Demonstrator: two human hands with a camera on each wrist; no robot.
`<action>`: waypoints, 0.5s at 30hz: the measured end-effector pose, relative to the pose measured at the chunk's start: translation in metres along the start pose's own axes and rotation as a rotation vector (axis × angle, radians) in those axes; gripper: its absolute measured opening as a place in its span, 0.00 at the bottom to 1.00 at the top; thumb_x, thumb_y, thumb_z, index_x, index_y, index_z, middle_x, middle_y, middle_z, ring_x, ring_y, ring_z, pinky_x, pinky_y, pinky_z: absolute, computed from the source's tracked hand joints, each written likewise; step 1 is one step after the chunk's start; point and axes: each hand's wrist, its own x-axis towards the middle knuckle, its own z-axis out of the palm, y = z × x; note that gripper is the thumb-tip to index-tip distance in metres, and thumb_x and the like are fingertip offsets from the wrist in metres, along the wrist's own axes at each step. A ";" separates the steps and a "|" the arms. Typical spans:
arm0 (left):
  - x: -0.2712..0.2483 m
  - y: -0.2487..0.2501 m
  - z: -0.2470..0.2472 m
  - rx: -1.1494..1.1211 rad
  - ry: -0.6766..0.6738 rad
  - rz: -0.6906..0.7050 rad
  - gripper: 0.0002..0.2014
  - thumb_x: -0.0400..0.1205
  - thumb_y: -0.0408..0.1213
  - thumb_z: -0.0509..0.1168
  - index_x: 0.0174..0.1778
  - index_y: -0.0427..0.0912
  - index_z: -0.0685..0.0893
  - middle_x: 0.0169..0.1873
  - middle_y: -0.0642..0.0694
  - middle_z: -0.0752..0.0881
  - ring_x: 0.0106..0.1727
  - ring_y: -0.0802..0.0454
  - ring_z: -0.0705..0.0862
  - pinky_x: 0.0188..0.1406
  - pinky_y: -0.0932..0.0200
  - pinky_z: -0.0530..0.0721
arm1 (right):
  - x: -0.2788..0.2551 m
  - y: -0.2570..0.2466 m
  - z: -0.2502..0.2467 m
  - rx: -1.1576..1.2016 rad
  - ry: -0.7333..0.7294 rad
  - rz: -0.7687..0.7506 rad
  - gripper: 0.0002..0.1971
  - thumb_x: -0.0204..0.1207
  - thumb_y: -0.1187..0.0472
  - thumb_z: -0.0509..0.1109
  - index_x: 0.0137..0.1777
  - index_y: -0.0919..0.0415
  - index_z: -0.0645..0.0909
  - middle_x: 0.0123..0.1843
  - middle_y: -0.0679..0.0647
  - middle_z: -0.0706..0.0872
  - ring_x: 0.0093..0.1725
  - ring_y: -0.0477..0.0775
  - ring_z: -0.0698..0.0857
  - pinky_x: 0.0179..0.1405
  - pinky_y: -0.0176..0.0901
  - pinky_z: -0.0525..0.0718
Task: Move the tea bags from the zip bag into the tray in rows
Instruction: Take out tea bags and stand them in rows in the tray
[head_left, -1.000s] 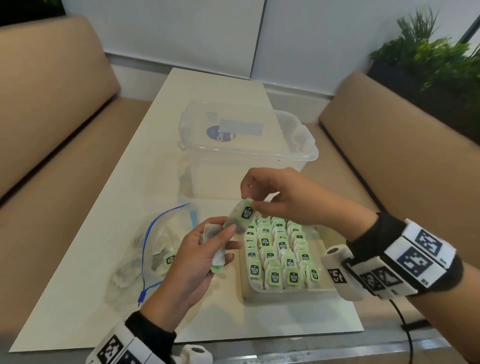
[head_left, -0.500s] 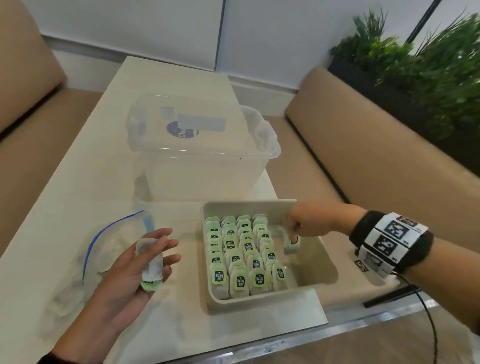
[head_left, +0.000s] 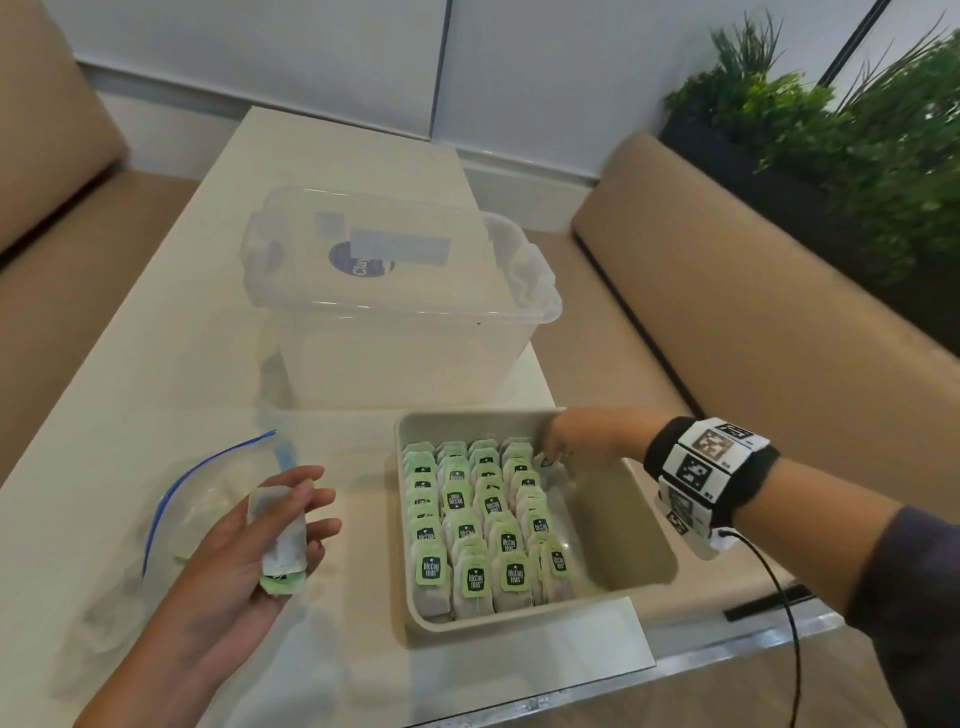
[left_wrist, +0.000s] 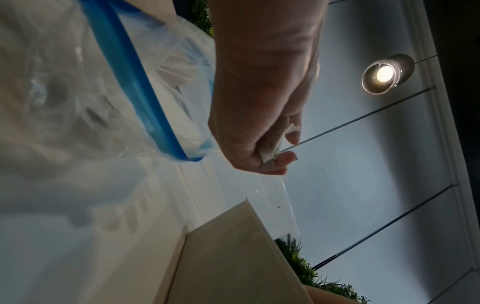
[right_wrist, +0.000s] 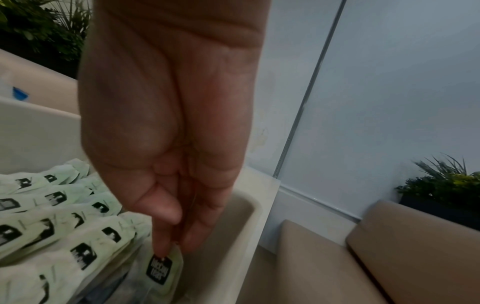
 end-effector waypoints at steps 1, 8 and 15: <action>0.001 -0.001 0.000 0.000 -0.001 -0.004 0.12 0.71 0.38 0.66 0.50 0.43 0.86 0.36 0.47 0.87 0.31 0.54 0.87 0.25 0.68 0.83 | 0.000 0.000 0.000 -0.008 -0.001 0.001 0.20 0.77 0.70 0.62 0.69 0.58 0.79 0.66 0.55 0.83 0.63 0.57 0.82 0.66 0.45 0.78; 0.004 -0.001 0.007 -0.085 0.015 -0.071 0.13 0.70 0.39 0.68 0.49 0.39 0.85 0.42 0.43 0.88 0.36 0.49 0.90 0.28 0.65 0.86 | 0.004 0.004 0.002 -0.006 0.005 0.018 0.20 0.77 0.68 0.64 0.68 0.58 0.79 0.65 0.54 0.83 0.61 0.57 0.81 0.61 0.44 0.77; 0.000 0.008 0.014 -0.364 -0.053 -0.217 0.47 0.43 0.41 0.87 0.62 0.38 0.83 0.61 0.29 0.85 0.60 0.31 0.85 0.48 0.36 0.87 | -0.003 -0.002 0.000 0.029 0.034 0.052 0.23 0.76 0.70 0.61 0.71 0.55 0.77 0.67 0.54 0.82 0.62 0.56 0.81 0.64 0.44 0.78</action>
